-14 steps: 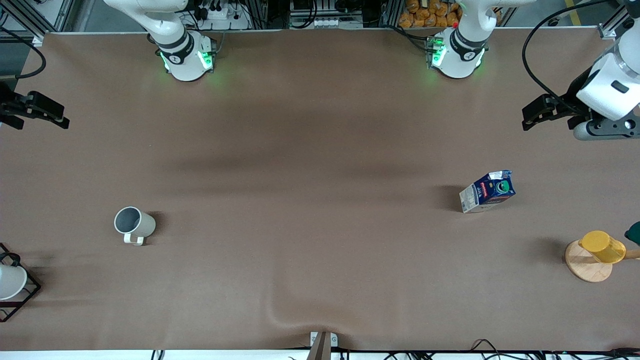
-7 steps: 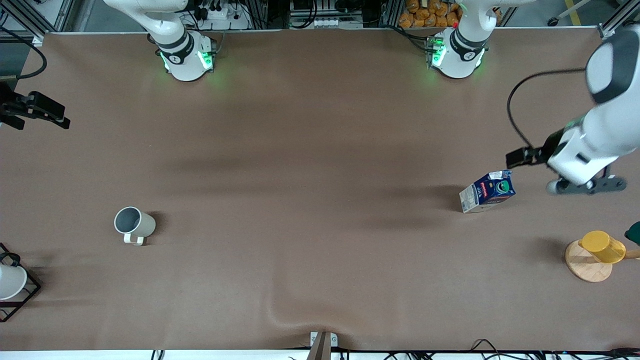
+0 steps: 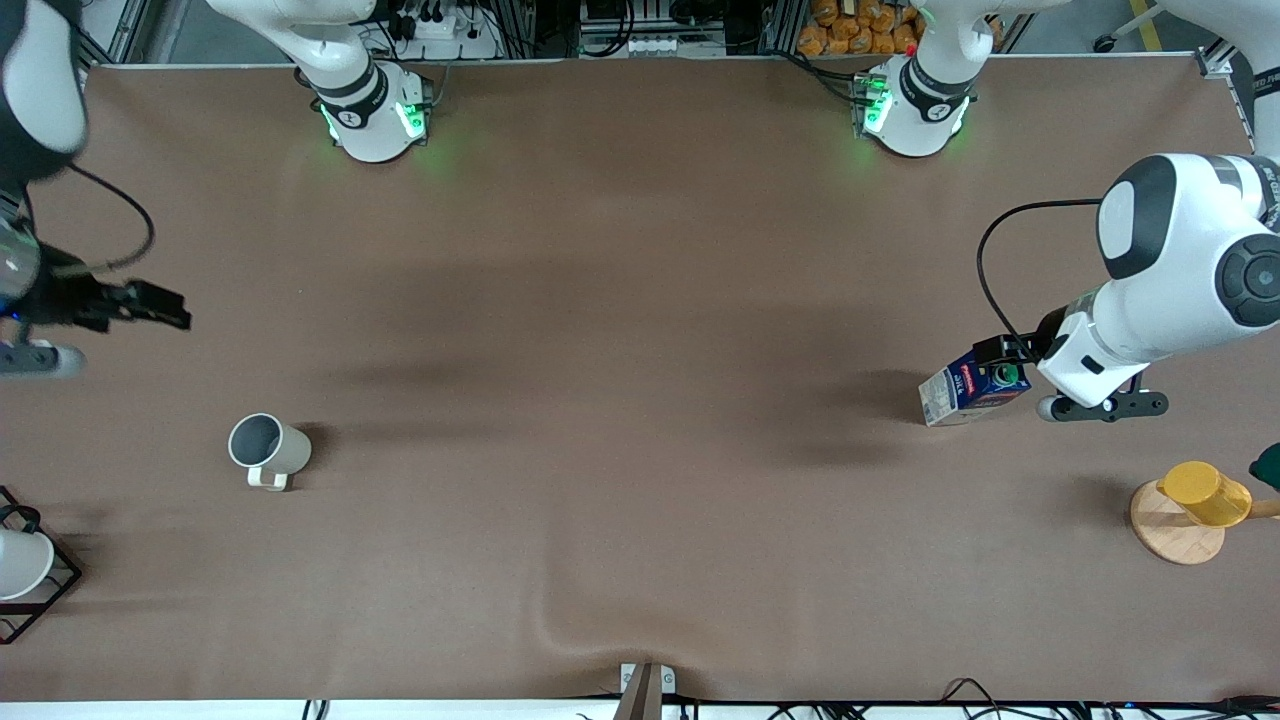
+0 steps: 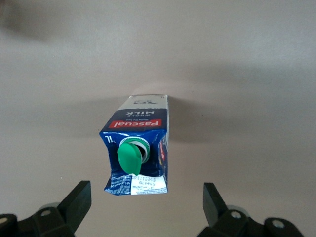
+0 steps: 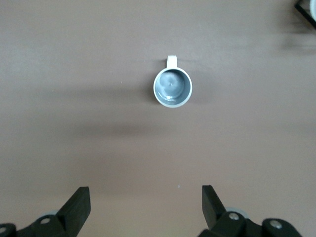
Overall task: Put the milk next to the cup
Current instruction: 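Grasp the milk carton with the left gripper while the right gripper reaches the mug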
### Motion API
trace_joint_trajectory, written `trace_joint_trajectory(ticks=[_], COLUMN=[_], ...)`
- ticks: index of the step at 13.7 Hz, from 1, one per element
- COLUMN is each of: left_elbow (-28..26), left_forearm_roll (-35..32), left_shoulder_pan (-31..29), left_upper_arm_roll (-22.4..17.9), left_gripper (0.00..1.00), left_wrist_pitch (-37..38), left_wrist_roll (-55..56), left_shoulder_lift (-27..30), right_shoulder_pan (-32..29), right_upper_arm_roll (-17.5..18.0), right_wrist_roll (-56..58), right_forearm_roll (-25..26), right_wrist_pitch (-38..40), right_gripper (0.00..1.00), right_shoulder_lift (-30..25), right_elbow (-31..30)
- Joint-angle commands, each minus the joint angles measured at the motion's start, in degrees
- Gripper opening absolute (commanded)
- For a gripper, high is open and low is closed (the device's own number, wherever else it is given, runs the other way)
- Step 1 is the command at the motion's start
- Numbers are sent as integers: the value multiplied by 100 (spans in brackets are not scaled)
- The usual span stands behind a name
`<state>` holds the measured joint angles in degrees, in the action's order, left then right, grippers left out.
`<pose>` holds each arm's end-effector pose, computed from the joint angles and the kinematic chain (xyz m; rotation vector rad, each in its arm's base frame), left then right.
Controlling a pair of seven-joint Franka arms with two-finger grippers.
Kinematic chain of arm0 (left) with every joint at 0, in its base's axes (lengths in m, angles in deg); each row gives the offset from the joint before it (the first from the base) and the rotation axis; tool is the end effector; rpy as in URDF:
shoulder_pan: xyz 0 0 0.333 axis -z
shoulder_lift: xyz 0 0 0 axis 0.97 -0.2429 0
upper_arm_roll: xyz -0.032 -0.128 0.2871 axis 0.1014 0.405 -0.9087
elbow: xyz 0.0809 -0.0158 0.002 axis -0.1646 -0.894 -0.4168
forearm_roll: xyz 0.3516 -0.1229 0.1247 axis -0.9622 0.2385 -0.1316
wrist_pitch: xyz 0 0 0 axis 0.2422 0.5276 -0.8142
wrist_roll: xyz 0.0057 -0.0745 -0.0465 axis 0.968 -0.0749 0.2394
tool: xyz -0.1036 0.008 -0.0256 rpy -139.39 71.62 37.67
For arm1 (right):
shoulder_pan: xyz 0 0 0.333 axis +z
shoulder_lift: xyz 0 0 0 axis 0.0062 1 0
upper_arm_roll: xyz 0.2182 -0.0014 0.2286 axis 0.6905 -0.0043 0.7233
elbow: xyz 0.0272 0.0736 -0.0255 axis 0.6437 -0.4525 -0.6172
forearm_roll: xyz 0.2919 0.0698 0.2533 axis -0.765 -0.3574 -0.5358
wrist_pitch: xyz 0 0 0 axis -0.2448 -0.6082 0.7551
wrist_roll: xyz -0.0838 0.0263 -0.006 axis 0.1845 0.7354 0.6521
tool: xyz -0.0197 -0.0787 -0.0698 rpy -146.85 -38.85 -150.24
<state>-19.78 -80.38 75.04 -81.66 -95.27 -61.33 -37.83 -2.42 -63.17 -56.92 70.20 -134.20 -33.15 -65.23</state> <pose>0.6008 -0.0404 0.4072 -3.1268 -0.0996 0.2625 0.6057 -0.0286 0.5292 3.1332 0.0414 -0.1805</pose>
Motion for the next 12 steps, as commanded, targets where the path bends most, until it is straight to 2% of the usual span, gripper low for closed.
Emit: trace_joint_trajectory(ticks=[1, 3, 6, 9, 12], left_elbow=[-83, -83, -83, -83, -83], left_forearm_roll=[29, 38, 47, 55, 55], left_shoulder_pan=[-208, -218, -218, -218, -226], left_upper_arm_roll=[50, 50, 50, 50, 50], left_gripper=[100, 100, 100, 100, 100], left_wrist_pitch=[-150, -150, -185, -203, -211], left_wrist_roll=[-110, -110, -110, -101, -101], left_shoulder_lift=[-134, -213, -319, -389, -477], right_shoulder_pan=[32, -3, -118, 232, 243], right_upper_arm_roll=[-1, -10, -10, -1, 7], right_wrist_roll=[-87, -18, 0, 9, 9], right_forearm_roll=[28, 107, 46, 98, 37], right_wrist_pitch=[-297, -761, -1124, -1535, -1871], right_gripper=[100, 100, 100, 100, 100], right_shoulder_lift=[484, 1054, 1512, 2039, 2524], right_elbow=[168, 168, 150, 124, 71])
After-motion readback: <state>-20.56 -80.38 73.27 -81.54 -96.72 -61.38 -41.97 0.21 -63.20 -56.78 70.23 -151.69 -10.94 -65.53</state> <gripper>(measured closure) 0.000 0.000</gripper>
